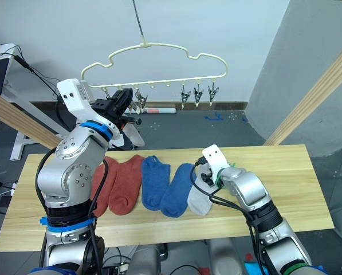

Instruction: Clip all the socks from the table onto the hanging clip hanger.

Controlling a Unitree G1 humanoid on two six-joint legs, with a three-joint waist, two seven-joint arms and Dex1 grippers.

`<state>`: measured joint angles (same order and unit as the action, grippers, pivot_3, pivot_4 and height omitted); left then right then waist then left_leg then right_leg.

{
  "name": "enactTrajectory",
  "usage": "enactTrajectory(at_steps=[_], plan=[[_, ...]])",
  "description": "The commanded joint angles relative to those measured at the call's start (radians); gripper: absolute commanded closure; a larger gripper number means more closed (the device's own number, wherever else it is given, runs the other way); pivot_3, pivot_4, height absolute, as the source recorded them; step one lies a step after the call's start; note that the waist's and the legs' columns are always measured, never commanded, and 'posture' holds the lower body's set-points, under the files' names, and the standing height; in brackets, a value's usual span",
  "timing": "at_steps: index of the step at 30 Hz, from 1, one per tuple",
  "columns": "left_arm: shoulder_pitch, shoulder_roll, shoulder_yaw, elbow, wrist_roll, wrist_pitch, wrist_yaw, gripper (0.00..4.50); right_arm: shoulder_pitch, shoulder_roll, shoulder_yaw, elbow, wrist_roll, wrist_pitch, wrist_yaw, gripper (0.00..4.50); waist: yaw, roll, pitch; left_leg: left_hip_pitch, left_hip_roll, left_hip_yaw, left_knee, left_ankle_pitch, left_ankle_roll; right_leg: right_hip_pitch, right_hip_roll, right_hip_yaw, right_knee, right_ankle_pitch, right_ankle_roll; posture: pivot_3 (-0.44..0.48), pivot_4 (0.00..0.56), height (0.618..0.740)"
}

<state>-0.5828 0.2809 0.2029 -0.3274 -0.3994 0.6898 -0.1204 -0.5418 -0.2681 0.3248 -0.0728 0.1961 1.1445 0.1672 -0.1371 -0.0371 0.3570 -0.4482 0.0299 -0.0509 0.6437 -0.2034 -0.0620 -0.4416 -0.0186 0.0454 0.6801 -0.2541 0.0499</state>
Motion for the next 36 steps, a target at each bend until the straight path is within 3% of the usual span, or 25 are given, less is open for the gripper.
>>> enactTrajectory(at_steps=[1, 7, 17, 20, 25, 29, 36], plan=[[0.005, 0.007, 0.002, -0.039, 0.003, -0.006, 0.003, 4.5, 0.012, 0.0, -0.017, -0.021, -0.018, 0.014, 0.005, 2.63, 0.0, 0.0, 0.0, 0.0, 0.0, 0.0, 0.0, 0.0, 0.0, 0.0, 0.0, 0.0, 0.0, 0.0, 0.0, -0.21, 0.392, 0.74], [0.005, 0.01, 0.005, -0.04, 0.002, -0.004, 0.002, 4.5, 0.011, 0.002, -0.022, -0.017, -0.04, 0.015, 0.012, 4.49, 0.0, 0.0, 0.0, 0.0, 0.0, 0.0, 0.0, 0.0, 0.0, 0.0, 0.0, 0.0, 0.0, -0.002, 0.003, -0.21, 0.391, 0.74], [-0.019, 0.025, 0.047, -0.029, -0.039, 0.031, 0.002, 4.5, 0.017, -0.022, 0.003, -0.037, -0.059, -0.044, 0.065, 4.49, 0.0, 0.0, 0.0, 0.0, 0.0, 0.0, 0.0, 0.0, 0.0, 0.0, 0.0, 0.0, 0.0, -0.002, 0.003, -0.197, 0.389, 0.74], [-0.028, 0.036, 0.051, -0.029, -0.046, 0.042, 0.0, 4.5, 0.017, -0.081, 0.054, -0.07, -0.072, -0.127, 0.15, 4.49, 0.001, 0.0, 0.0, 0.0, 0.0, 0.0, 0.0, 0.0, 0.0, 0.0, 0.0, 0.0, 0.0, -0.002, 0.003, -0.188, 0.387, 0.74], [-0.05, 0.055, 0.066, -0.028, -0.081, 0.082, -0.012, 4.5, 0.015, -0.096, 0.002, -0.149, -0.005, -0.222, 0.263, 4.49, 0.0, 0.0, 0.001, 0.0, 0.0, 0.0, -0.001, 0.0, 0.0, 0.0, 0.0, 0.0, 0.0, -0.002, 0.004, -0.18, 0.383, 0.74], [-0.074, 0.071, 0.098, -0.025, -0.122, 0.129, -0.005, 4.5, -0.024, -0.02, -0.132, -0.205, 0.149, -0.189, 0.342, 4.49, 0.002, 0.0, 0.001, 0.0, 0.0, 0.0, -0.001, 0.0, 0.0, 0.0, 0.0, 0.0, 0.0, -0.002, 0.003, -0.174, 0.376, 0.74], [-0.087, 0.084, 0.142, -0.028, -0.174, 0.189, 0.005, 4.5, -0.076, 0.096, -0.167, -0.201, 0.239, -0.197, 0.359, 4.49, 0.012, 0.0, 0.001, 0.0, 0.0, -0.001, -0.001, 0.0, 0.0, 0.0, 0.0, -0.001, 0.0, 0.0, -0.001, -0.158, 0.367, 0.74]])
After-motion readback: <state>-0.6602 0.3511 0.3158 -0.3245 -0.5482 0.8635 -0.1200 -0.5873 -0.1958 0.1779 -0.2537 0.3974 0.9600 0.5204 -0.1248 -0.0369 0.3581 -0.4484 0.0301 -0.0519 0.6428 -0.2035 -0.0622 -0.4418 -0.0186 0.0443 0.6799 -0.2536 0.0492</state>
